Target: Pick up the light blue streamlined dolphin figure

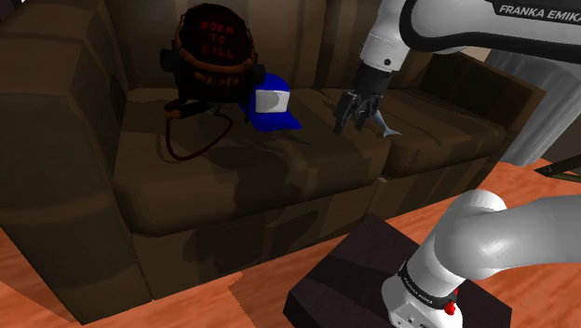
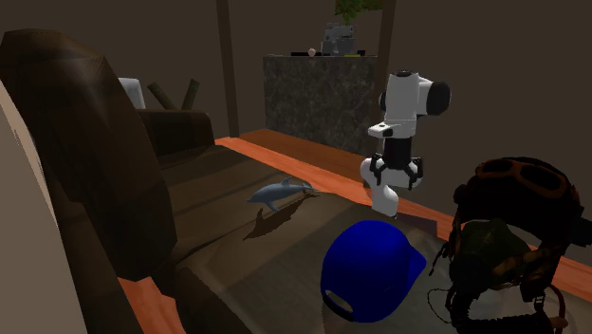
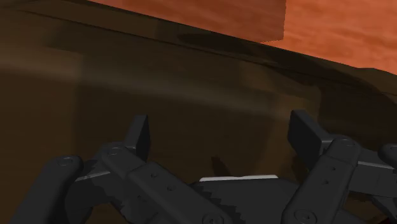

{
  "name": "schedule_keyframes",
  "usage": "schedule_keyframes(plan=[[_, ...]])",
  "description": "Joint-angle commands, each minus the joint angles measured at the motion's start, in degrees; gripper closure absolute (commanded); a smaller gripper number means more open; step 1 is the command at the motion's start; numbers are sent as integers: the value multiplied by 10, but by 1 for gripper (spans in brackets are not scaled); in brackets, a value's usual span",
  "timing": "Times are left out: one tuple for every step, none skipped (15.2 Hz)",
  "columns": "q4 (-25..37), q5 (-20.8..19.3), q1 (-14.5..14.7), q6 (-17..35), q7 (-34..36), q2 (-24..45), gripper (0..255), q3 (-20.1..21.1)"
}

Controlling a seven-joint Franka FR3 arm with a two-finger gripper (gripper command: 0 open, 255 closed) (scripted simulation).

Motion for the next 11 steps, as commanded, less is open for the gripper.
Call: schedule_keyframes(plan=[[0,0,0,0,0,0,0,0],[3,-10,-7,5,-7,8,0,-8],[7,-19,-13,10,-15,17,0,-15],[12,-28,-20,14,-22,26,0,-23],[16,-37,-26,19,-29,36,0,-30],[22,-46,-32,24,-36,45,0,-37],[27,-55,-38,29,-42,55,0,-45],[34,-63,-44,34,-49,66,0,-52],[40,-71,-50,39,-56,76,0,-59],[47,-79,-56,44,-62,87,0,-66],[55,-87,-61,48,-68,98,0,-73]])
